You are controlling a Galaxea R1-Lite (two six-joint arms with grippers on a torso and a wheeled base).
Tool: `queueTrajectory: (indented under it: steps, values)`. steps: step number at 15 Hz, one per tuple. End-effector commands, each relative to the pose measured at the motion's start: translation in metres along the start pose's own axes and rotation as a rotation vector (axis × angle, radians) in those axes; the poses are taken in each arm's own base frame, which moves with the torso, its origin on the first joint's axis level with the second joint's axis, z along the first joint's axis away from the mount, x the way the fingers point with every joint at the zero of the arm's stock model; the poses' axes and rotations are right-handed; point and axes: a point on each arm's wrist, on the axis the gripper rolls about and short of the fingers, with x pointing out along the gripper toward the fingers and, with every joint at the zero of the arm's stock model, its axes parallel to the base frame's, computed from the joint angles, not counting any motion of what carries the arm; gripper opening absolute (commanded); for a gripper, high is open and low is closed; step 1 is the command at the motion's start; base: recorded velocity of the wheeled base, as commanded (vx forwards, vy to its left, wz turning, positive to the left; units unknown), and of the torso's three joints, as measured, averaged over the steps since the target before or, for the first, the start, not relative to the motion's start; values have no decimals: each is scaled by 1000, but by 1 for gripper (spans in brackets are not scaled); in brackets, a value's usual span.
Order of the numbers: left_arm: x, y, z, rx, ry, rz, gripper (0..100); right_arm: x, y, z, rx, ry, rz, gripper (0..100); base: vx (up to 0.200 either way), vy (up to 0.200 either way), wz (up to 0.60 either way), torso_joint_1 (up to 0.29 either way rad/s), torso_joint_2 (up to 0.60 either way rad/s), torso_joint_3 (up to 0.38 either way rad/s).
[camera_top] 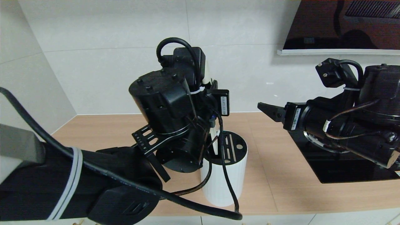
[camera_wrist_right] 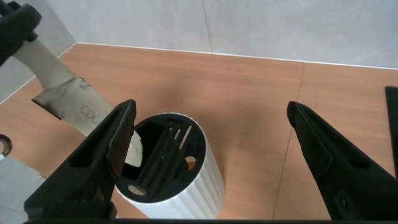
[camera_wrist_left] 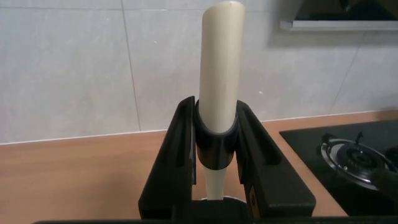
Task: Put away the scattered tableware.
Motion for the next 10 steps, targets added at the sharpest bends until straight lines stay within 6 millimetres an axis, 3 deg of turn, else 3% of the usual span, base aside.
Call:
queueTrajectory:
  steps: [1, 5, 10]
  values:
    - [4, -3, -12, 4, 5, 5, 0, 1, 0, -1, 0, 4, -1, 100, 0, 0, 0, 0, 0, 0]
    - [4, -4, -27, 30, 39, 17, 0, 2, 0, -2, -1, 8, 0, 100, 0, 0, 0, 0, 0, 0]
    - [4, -8, -60, 66, 107, 25, 0, 4, 0, -4, -2, 14, -1, 100, 0, 0, 0, 0, 0, 0]
